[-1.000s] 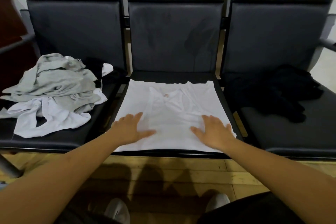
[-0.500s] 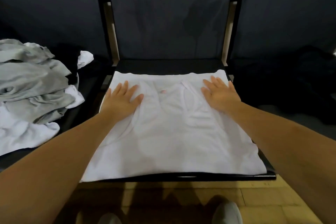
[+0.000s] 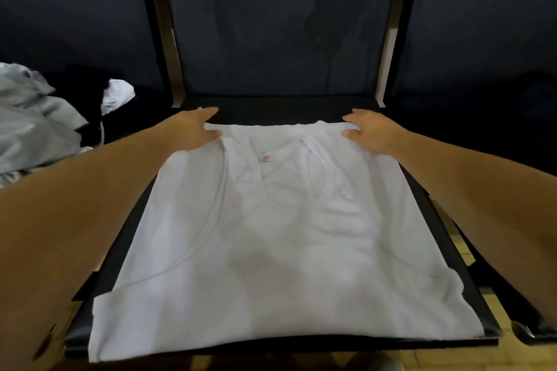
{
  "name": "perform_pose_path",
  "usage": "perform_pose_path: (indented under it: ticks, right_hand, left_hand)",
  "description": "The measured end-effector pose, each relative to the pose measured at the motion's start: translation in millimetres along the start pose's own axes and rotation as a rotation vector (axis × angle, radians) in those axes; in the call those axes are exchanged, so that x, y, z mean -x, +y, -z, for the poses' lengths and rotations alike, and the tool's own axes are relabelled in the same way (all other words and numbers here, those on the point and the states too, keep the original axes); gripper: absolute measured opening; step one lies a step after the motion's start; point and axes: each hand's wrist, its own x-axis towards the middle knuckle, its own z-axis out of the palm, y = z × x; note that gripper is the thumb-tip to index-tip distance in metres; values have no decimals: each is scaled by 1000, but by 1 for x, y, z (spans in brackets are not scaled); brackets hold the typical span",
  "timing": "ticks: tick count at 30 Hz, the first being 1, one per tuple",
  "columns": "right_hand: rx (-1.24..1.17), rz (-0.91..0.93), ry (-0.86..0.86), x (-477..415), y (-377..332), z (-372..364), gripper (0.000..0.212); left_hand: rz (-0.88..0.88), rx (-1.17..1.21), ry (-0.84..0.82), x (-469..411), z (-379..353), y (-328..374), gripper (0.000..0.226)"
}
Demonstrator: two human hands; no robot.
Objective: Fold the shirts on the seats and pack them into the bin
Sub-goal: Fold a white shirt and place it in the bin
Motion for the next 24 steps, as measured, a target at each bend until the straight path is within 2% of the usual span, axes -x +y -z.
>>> perform_pose_path:
  ticks: [3, 5, 9, 13, 16, 19, 22, 24]
  right_hand:
    - [130, -29, 104, -9, 6, 6, 39]
    - [127, -49, 60, -14, 6, 13, 27]
    - [151, -36, -33, -19, 4, 26, 32]
    - [87, -26, 45, -23, 3, 37, 26]
    - [-44, -60, 180, -23, -2, 50, 28]
    - [-43, -81, 245, -19, -9, 67, 33]
    - [-53, -75, 319, -5, -14, 81, 23]
    - [-65, -66, 363, 12, -16, 87, 18]
  left_hand:
    - [-40, -123, 15, -15, 1, -9, 52]
    - [-26, -145, 12, -18, 4, -12, 43]
    - [-23, -130, 47, -20, 9, -10, 33]
    - [-23, 13, 169, -20, 20, -15, 27]
    - [-26, 79, 261, -14, 37, -9, 26]
    - [-35, 51, 307, -6, 57, 5, 31]
    - [-12, -20, 298, 11, 72, 13, 48]
    - [-28, 8, 296, 29, 79, 14, 41]
